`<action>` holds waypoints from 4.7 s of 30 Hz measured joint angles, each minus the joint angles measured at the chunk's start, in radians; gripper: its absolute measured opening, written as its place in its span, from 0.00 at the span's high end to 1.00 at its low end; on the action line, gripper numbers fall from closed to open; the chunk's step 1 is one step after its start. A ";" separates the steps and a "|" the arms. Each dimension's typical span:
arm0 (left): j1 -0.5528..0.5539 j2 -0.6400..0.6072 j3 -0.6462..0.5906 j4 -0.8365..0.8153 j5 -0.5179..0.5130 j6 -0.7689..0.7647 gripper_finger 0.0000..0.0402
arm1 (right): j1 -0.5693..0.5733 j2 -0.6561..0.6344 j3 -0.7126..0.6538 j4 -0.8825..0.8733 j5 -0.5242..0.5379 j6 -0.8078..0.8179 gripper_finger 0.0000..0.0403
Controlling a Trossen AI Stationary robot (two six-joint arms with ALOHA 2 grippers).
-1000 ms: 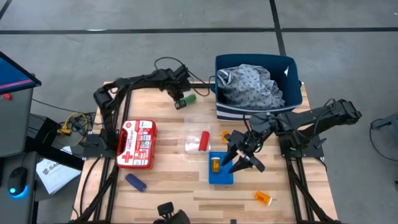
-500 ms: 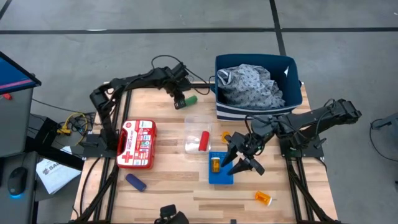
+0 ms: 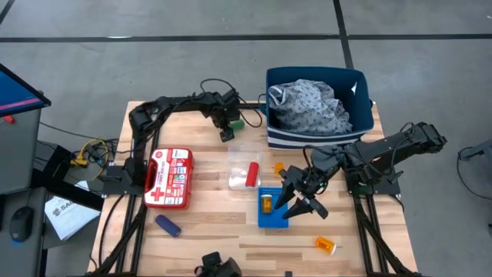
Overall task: Pick & Place Medicine items
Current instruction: Put the green bandage into the white transparent bin, then put the blue bandage into the white transparent bin
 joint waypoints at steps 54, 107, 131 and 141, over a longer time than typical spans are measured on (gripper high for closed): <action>-0.473 -0.305 -0.194 0.055 0.046 -0.661 0.59 | 0.126 0.000 0.000 0.014 0.181 0.032 0.53; -1.528 -0.672 -0.604 -0.165 -0.063 -0.736 0.34 | 0.120 0.027 0.000 0.064 0.258 0.109 0.53; -1.549 -0.732 -0.781 0.053 -0.111 -0.751 0.48 | 0.113 0.027 0.000 0.066 0.260 0.130 0.53; -1.549 -0.728 -0.785 0.091 -0.073 -0.779 0.61 | 0.109 0.027 0.000 0.063 0.260 0.130 0.53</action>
